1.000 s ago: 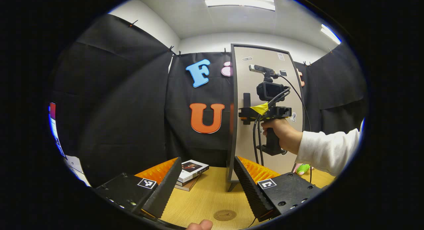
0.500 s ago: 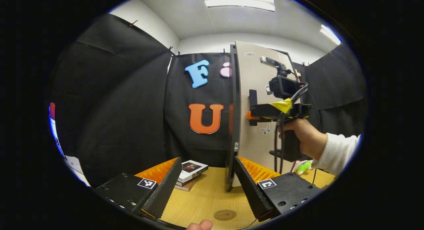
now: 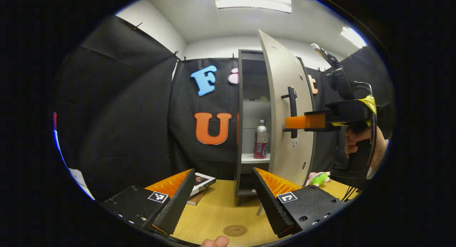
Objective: Open the cabinet door with the right hand, grasp the bottle in the cabinet with the left hand and place it on the coaster, then close the cabinet door with the right hand.
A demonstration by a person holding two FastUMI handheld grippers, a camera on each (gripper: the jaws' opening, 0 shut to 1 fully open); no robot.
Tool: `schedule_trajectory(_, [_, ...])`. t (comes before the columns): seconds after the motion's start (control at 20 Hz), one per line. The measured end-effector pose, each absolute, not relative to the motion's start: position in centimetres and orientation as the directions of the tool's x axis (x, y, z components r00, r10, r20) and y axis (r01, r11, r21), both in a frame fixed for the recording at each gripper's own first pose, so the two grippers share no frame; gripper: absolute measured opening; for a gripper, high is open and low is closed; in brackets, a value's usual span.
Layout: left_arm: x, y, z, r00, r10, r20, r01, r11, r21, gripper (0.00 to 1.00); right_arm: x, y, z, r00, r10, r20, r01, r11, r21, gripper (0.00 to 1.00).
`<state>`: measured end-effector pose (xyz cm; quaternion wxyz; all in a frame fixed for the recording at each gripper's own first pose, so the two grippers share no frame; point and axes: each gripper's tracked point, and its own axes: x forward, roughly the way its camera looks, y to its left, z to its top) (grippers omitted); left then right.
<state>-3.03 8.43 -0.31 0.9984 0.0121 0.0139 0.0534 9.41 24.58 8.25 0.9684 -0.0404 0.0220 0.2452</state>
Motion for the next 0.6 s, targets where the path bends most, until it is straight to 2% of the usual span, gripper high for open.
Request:
schedule_trajectory(0.4, [-3.3, 2.6, -0.2, 0.999, -0.001, -0.035, 0.002, 1.0, 0.028, 0.95, 3.9, 14.7, 9.1, 0.919, 0.39, -0.064, -0.393, 0.918, -0.054, 0.18])
schedule_trajectory(0.6, [-3.2, 1.1, -0.1, 1.0, -0.014, -0.028, 0.015, 0.999, 0.035, 0.95, 2.2, 9.9, 9.8, 0.944, 0.327, -0.051, -0.33, 0.943, -0.043, 0.17])
